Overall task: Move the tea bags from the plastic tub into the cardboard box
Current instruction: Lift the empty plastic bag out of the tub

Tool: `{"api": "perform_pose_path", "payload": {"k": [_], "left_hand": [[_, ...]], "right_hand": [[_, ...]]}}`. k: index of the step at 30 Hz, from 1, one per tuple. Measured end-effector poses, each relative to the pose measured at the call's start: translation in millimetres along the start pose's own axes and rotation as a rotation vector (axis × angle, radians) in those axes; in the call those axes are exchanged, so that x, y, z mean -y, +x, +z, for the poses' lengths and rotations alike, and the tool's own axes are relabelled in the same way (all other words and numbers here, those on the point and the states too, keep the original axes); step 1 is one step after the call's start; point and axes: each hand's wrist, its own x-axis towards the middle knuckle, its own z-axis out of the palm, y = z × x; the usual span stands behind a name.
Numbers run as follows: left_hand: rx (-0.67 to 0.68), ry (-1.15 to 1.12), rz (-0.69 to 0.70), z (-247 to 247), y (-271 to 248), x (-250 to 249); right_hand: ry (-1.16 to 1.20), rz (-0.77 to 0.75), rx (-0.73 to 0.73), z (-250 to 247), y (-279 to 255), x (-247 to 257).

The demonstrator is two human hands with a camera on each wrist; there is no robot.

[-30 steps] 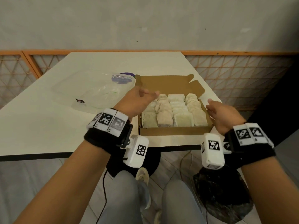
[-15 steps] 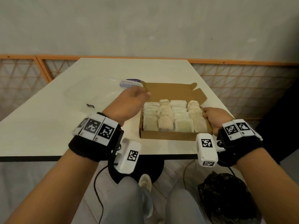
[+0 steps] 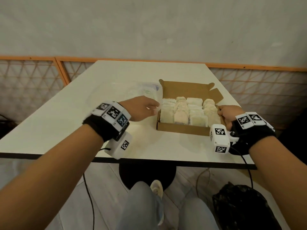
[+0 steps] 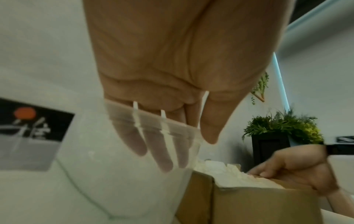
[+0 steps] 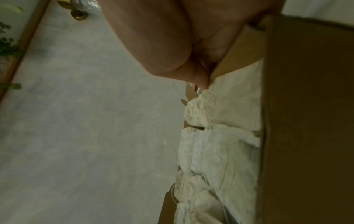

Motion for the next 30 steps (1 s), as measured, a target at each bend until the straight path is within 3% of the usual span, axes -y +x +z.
{"api": "perform_pose_path", "payload": {"k": [8, 11, 13, 14, 18, 20, 22, 26, 30], "left_hand": [[-0.085, -0.108, 0.023, 12, 1, -3], [-0.345, -0.188, 0.062, -3, -1, 2], [-0.558, -0.191, -0.04, -26, 0, 14], [-0.554, -0.145, -0.132, -36, 1, 22], [-0.038, 0.058, -0.417, -47, 21, 55], [0.085, -0.002, -0.485, -40, 27, 65], [0.095, 0.009, -0.463, -33, 30, 70], [-0.043, -0.097, -0.328, -38, 29, 71], [-0.238, -0.138, -0.108, -62, 18, 68]], "right_hand": [[-0.052, -0.032, 0.02, 1, -1, 14], [-0.114, -0.068, -0.027, 1, -25, 20], [-0.125, -0.12, -0.105, -3, -40, 26], [-0.058, -0.123, -0.154, -4, -50, 32], [0.01, -0.241, -0.253, -3, -86, 50], [0.022, -0.326, -0.238, 1, -95, 61], [0.016, -0.39, -0.205, 9, -106, 70], [0.063, -0.539, -0.178, 29, -129, 86], [0.284, -0.591, 0.046, 52, -148, 106]]}}
